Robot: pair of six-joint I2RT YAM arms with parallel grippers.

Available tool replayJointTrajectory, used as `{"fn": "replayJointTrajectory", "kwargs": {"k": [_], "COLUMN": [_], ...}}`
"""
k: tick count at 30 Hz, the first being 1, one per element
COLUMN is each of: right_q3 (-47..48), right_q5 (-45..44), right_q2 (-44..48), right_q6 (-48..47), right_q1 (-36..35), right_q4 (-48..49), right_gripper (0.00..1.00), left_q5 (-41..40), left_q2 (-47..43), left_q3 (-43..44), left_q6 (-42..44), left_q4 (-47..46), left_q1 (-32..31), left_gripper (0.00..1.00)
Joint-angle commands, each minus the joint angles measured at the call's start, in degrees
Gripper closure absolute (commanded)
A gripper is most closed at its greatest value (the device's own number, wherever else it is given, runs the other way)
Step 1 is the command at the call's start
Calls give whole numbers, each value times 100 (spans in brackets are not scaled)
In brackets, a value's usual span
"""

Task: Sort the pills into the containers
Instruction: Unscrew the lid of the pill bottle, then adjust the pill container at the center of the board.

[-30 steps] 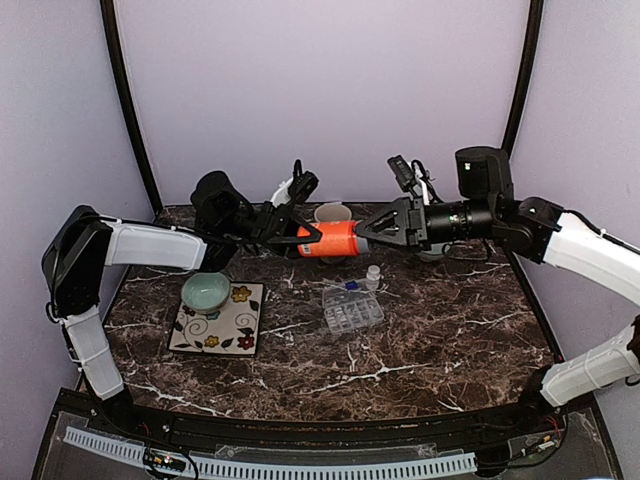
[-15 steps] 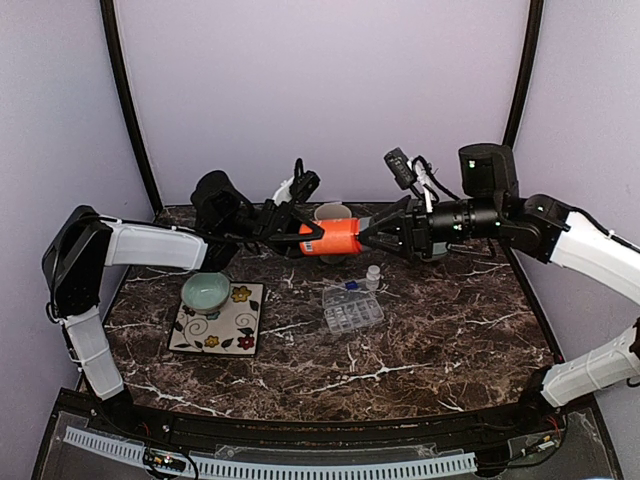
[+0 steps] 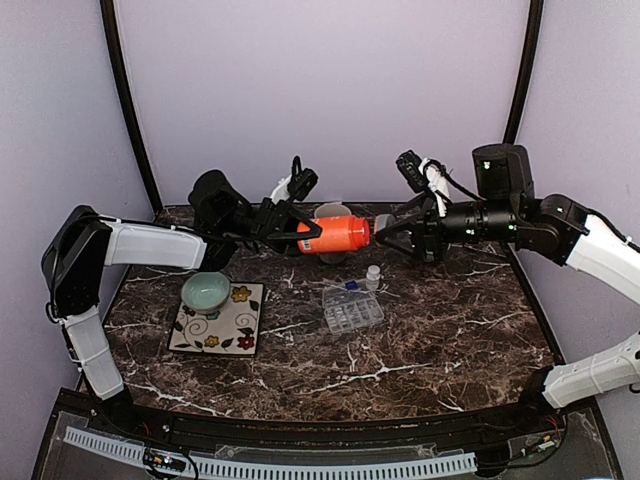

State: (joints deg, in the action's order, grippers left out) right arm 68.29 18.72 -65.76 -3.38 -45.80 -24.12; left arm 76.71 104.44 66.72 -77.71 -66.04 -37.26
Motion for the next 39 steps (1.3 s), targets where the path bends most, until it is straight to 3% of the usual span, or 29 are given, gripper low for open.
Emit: {"fn": "replayJointTrajectory", "kwargs": {"k": [1,5,14,26,39], "right_q3": [14,-105,-642,-637,-1420], "right_q5": [-226,-556,-1289,-1543,-2436], "right_q2": [145,207,-27,-1331,-1967], "right_q6": [35,322,1016,1638,2699], "right_q1": [-42,-38,50,456,686], "right_q4": [112,147,260,857,1046], "right_gripper": [90,91,92,94,97], "left_q5": [25,-113,-559,-1018,-1169], "left_q2": [-336,-535,-878,-1282,-1424], "left_q3": [-1,-246,-1062,-2282,-2784], "left_q6": [144,781,1262,1157,983], "left_q4": [-181,437,451,-344,-878], "left_q1": [-1,8,9,-10,-60], "left_gripper": [100,100,100,100,100]}}
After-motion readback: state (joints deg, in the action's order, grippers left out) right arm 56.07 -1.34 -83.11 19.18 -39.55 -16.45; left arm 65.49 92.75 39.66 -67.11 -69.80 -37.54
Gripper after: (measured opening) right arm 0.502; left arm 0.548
